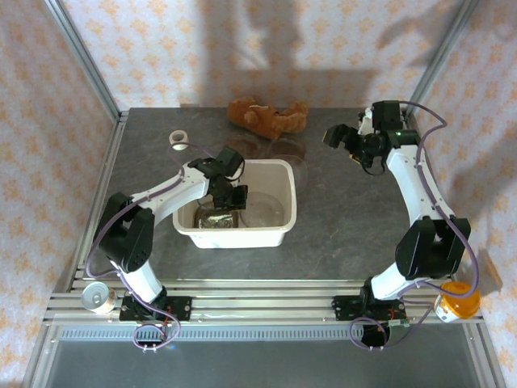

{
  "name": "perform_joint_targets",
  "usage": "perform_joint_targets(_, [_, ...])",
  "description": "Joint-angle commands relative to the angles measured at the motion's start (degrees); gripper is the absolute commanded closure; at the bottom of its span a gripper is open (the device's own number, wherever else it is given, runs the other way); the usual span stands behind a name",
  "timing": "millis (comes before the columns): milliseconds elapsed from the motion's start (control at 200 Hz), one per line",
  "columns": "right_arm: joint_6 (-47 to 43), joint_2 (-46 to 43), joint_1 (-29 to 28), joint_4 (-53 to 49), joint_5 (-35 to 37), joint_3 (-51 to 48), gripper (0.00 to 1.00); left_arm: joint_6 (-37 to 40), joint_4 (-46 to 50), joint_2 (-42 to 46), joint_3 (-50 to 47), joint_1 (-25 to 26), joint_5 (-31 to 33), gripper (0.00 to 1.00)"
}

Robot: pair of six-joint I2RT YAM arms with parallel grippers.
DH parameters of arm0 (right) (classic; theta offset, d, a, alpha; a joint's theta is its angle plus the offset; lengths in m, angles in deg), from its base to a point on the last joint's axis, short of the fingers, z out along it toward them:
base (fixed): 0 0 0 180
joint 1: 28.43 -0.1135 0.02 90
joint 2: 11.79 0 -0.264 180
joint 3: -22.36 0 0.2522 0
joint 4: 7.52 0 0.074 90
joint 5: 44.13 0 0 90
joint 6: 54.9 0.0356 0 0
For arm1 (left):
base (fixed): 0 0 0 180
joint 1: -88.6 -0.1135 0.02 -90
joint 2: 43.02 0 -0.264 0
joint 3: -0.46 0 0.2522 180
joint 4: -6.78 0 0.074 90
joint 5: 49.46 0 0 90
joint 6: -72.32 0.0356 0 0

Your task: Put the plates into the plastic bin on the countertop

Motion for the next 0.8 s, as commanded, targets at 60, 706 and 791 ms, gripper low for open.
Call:
perform_joint_targets(60, [0.63, 1.26, -0.68, 1.53, -0.81, -0.13, 0.01, -1.19, 0.46, -1.87, 1.49, 0.67, 3.53, 1.00])
perform_joint_targets(706, [0.22, 2.15, -1.40, 1.76, -0.59, -0.13, 0.01, -0.57, 8.75, -1.07, 7.38, 2.96, 10.21, 0.71])
perform_joint_targets(791, [0.21, 2.24, -1.42, 1.74, -0.63, -0.01, 0.01, -0.57, 9.85, -0.25, 8.58, 3.13, 11.53, 0.65])
